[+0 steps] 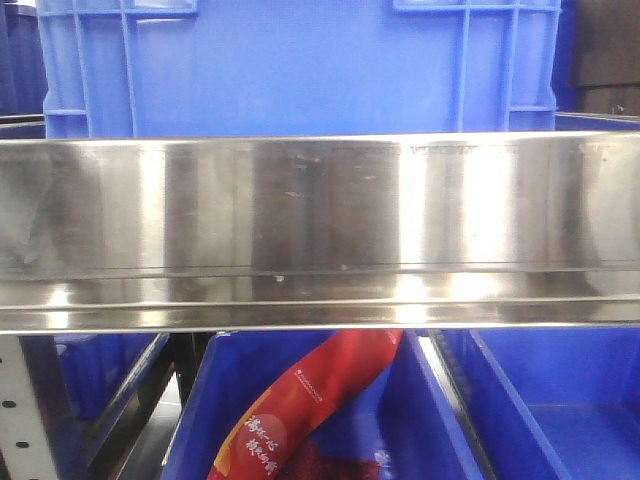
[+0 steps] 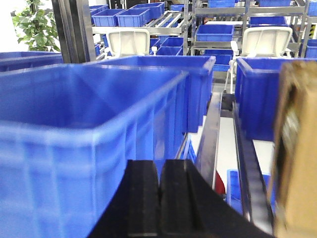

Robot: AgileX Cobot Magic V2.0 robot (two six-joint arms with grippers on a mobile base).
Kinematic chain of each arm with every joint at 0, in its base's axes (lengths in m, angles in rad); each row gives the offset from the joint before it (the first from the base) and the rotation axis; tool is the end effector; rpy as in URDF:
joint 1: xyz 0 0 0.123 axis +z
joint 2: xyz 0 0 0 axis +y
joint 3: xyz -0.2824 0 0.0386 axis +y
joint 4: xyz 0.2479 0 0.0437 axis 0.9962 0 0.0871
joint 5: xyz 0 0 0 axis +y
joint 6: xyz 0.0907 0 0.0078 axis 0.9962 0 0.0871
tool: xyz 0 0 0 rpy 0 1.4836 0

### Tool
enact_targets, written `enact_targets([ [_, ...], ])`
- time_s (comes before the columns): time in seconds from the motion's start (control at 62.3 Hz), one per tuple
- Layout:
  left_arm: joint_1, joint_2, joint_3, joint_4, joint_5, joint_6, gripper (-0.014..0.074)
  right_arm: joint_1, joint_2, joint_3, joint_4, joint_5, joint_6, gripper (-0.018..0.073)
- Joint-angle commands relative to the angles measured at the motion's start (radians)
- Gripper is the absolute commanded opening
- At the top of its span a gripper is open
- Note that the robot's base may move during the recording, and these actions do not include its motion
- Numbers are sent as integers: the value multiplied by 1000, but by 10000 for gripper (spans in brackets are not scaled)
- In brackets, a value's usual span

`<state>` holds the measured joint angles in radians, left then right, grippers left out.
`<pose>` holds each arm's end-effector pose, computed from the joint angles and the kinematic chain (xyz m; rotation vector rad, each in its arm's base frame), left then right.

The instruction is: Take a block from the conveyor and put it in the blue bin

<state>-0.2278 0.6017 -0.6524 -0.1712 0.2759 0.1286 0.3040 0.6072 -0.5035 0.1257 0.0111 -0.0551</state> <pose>0.1203 -0.0323 0.3586 0.1981 1.6989 -0.2361 0.1261 0.0397 0.3310 -0.1881 1.5949 0.2920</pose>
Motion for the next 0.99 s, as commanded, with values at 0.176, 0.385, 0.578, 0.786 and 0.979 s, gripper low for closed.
enact_targets([
  [0.176,6,-240,125,-9,-24,-2,-111,-6,-204,63,5,100,2,-162],
  [0.385,6,-334,125,-9,-39,-2,-111,-6,-254,63,5,84,2,-162],
  [0.578,6,-376,125,-7,-39,-2,-111,-6,-254,63,5,84,2,-162],
  [0.786,6,-376,125,-7,-37,-2,-111,-6,-254,63,5,84,2,-162],
  [0.979,6,-376,125,-7,-37,-2,-111,-28,-259,98,2,59,2,-162],
])
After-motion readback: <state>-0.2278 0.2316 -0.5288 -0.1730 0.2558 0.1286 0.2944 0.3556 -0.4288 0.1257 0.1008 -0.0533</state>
